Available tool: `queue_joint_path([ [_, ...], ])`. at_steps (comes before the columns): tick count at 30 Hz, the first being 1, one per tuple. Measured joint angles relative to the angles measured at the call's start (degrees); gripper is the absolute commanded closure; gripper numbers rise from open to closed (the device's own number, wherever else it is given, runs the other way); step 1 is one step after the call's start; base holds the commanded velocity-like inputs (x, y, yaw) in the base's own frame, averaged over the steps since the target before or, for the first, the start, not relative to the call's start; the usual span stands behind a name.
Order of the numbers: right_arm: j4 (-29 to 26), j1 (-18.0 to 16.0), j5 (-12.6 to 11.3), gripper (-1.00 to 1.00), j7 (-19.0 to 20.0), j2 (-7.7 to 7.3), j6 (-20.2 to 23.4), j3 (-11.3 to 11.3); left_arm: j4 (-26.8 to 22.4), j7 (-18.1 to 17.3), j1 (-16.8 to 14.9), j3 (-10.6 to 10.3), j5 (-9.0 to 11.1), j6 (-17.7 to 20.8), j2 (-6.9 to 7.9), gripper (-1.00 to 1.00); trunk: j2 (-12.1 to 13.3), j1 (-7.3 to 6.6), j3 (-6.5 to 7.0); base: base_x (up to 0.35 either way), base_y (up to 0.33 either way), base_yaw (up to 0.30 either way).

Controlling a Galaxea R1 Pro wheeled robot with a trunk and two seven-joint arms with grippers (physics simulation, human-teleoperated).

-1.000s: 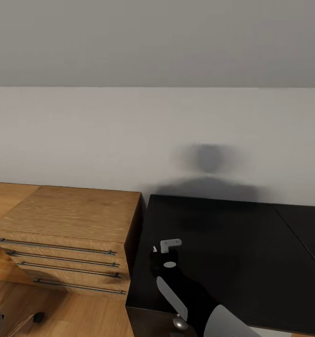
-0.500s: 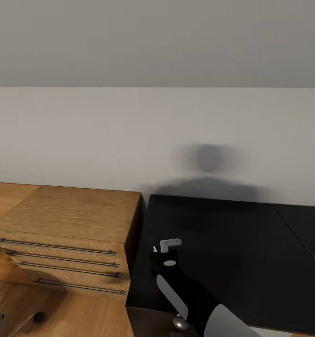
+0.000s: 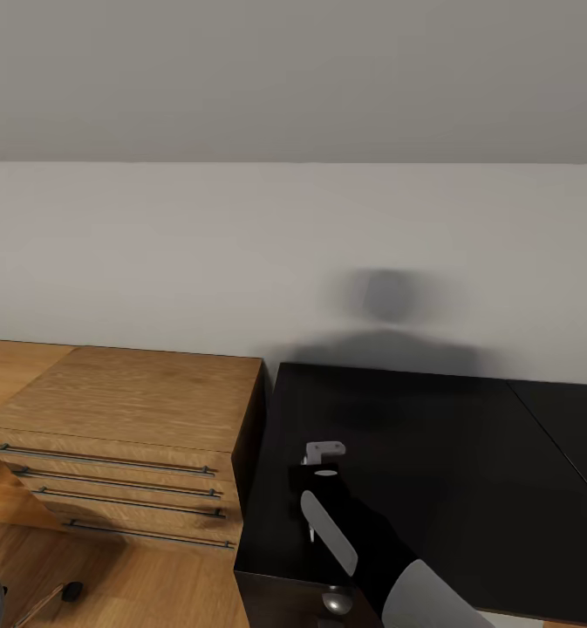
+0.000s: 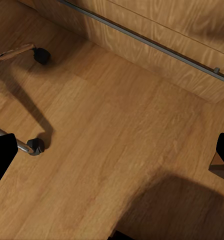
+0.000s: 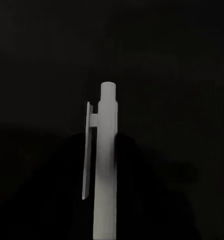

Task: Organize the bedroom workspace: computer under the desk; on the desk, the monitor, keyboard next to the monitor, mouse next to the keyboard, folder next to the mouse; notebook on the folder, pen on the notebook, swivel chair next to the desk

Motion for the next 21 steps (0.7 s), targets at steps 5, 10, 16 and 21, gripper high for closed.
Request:
queue_joint_path([
  [5,-0.04,0.00,-0.07,1.00,0.00,0.00,0.08,-0.12,0.00,0.00,0.00,0.00,0.00,0.00,0.00,-1.00,0.00,0.00,0.00,0.000,0.000,0.000],
  [10,-0.04,0.00,-0.07,1.00,0.01,0.00,0.10,-0.14,0.00,0.00,0.00,0.00,0.00,0.00,0.00,-1.00,0.00,0.00,0.00,0.000,0.000,0.000],
  [16,-0.04,0.00,-0.07,1.00,0.02,0.00,0.10,-0.15,0.00,-0.02,0.00,0.00,0.00,0.00,0.00,-1.00,0.00,0.00,0.00,0.000,0.000,0.000],
  [21,-0.05,0.00,-0.13,1.00,-0.06,0.00,0.08,-0.14,0.00,-0.07,0.01,0.00,0.00,0.00,-0.01,-1.00,0.00,0.00,0.00,0.000,0.000,0.000],
])
